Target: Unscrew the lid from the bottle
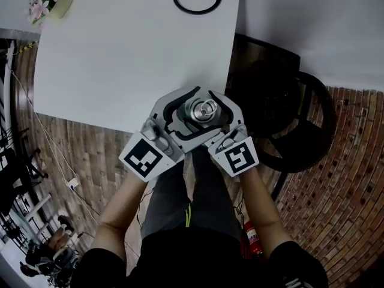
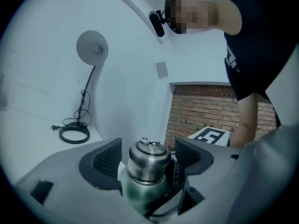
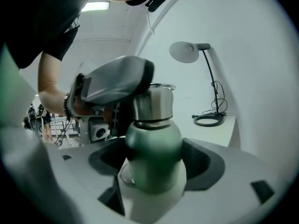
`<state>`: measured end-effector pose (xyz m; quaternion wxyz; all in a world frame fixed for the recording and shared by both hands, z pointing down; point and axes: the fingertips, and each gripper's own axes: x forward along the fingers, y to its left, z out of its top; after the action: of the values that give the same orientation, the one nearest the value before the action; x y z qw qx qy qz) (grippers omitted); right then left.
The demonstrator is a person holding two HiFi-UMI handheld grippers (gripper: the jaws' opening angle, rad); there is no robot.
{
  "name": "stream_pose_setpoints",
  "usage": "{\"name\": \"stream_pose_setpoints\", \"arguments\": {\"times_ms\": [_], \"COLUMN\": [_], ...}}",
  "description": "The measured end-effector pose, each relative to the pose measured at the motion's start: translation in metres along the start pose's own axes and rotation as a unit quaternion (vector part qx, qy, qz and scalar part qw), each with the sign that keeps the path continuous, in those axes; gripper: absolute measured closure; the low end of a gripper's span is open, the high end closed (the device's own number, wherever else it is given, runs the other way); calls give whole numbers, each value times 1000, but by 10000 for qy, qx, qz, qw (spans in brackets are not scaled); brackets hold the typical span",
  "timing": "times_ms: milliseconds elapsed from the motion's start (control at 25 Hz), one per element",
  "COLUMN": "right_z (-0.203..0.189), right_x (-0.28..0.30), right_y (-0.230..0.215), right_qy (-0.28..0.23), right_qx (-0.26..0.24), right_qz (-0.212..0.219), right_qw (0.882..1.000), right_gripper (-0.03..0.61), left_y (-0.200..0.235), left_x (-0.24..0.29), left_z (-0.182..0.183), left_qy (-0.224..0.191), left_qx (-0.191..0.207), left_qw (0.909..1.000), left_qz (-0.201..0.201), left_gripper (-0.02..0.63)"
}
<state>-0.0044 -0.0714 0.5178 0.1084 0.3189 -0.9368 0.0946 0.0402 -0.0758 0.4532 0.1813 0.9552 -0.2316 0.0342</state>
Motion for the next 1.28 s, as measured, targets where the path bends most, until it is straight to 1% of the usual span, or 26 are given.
{"name": "stream_pose_setpoints", "arguments": {"times_ms": [40,120,200,240,320,400,440,480,600,680,720,840,920,1040,1120,1160,1280], "right_z": [0,0,0,0,0,0,0,0,0,0,0,0,0,-1,-1,0,0], "right_x": [0,-1,-1,-1,-1,0,-1,-1,-1,0,0,0,-1,-1,-1,-1,-1], "right_y": [0,0,0,-1,-1,-1,-1,-1,-1,0,0,-1,-1,-1,-1,-2,-1], "right_qy": [0,13,23,27,52,73,76,80,89,88,85,82,73,85,79,68,36], "right_qx": [-13,-33,-21,-16,2,16,17,13,19,46,36,19,37,55,86,92,79], "right_qz": [5,11,7,4,2,2,-2,-7,-15,-14,-10,-17,-24,-21,-25,-25,-19], "right_qw": [10000,10000,10000,10000,10000,10000,10000,10000,10000,9999,10000,10000,10000,9999,9999,9999,10000], "right_gripper": [239,239,239,239,239,239,239,239,239,239,239,239,239,239,239,239,239], "left_y": [-3,-7,-8,-9,-13,-18,-20,-21,-24,-27,-28,-32,-31,-29,-28,-27,-24], "left_x": [0,-2,-3,-3,-3,-1,0,2,3,2,2,3,4,4,4,5,7], "left_z": [1,3,7,9,12,10,8,7,4,-3,-5,-4,-5,-6,-5,-5,-4], "left_qy": [103,348,537,596,705,852,911,948,1037,1126,1131,1085,1098,1087,1040,1000,848], "left_qx": [-20,253,543,606,703,949,1087,1163,1171,1354,1425,1428,1538,1591,1655,1669,1634], "left_qw": [9991,9922,9831,9781,9643,9452,9361,9291,9161,9046,9004,8985,8970,8998,9058,9110,9324], "left_qz": [-408,-1166,-1664,-1901,-2455,-3004,-3219,-3381,-3691,-3881,-3951,-4006,-3996,-3915,-3760,-3637,-3111], "left_gripper": [272,272,273,273,273,273,273,273,273,273,273,275,326,336,337,337,337]}}
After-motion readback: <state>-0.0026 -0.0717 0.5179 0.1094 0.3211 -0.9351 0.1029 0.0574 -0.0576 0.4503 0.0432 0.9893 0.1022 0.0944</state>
